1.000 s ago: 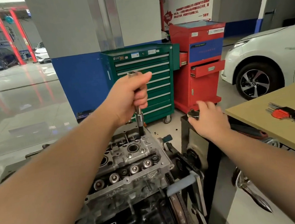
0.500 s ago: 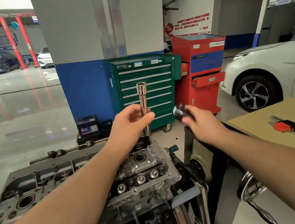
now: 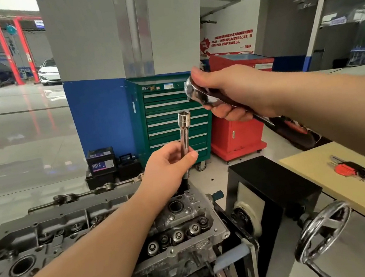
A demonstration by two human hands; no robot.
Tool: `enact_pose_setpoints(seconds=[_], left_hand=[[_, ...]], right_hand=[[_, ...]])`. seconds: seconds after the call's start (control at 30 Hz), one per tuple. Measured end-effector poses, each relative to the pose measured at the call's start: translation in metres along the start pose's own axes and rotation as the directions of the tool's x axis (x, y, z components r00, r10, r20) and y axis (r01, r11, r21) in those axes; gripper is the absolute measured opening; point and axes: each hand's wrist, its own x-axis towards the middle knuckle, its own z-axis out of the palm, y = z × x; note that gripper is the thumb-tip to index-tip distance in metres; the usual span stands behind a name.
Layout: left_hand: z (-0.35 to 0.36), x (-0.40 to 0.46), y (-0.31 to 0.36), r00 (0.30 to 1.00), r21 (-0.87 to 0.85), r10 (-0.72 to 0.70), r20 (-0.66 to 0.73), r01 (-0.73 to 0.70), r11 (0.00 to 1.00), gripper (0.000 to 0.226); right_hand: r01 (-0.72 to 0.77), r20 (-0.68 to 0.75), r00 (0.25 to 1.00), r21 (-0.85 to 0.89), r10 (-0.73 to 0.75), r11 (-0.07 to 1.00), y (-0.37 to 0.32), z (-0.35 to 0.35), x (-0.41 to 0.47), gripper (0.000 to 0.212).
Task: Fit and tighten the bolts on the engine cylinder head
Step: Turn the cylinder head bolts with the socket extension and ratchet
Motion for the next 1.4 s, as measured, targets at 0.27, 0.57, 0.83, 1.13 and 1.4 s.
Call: enact_pose_setpoints(seconds=[0.27, 0.57, 0.83, 1.13, 1.4], left_hand=[[-0.002, -0.001, 0.002, 0.999, -0.032, 0.008, 0.041, -0.007, 0.999, 0.008], [-0.003, 0.001, 0.001, 0.999, -0.056, 0.035, 0.039, -0.033, 0.998, 0.008], [-0.004, 0.002, 0.001, 0.998, -0.197, -0.029, 0.061, 0.041, 0.98, 0.01], [-0.004, 0.006, -0.001, 0.997, -0.287, -0.069, 0.045, 0.079, 0.955, 0.015], [-0.002, 0.009, -0.002, 0.995, -0.302, -0.093, 0.047, 0.103, 0.948, 0.014]], right_hand=[[-0.094, 0.089, 0.989, -0.243, 0.119, 0.965, -0.018, -0.004, 0.01, 0.071], [-0.172, 0.159, 0.958, -0.34, 0.237, 0.924, -0.031, -0.003, 0.026, 0.07], [-0.08, 0.3, 0.922, -0.471, 0.245, 0.878, -0.041, -0.011, 0.039, 0.076], [0.094, 0.272, 0.959, -0.568, 0.079, 0.818, -0.038, 0.003, 0.052, 0.08], [0.25, -0.059, 0.915, -0.695, -0.399, 0.674, -0.011, 0.014, 0.039, 0.049]])
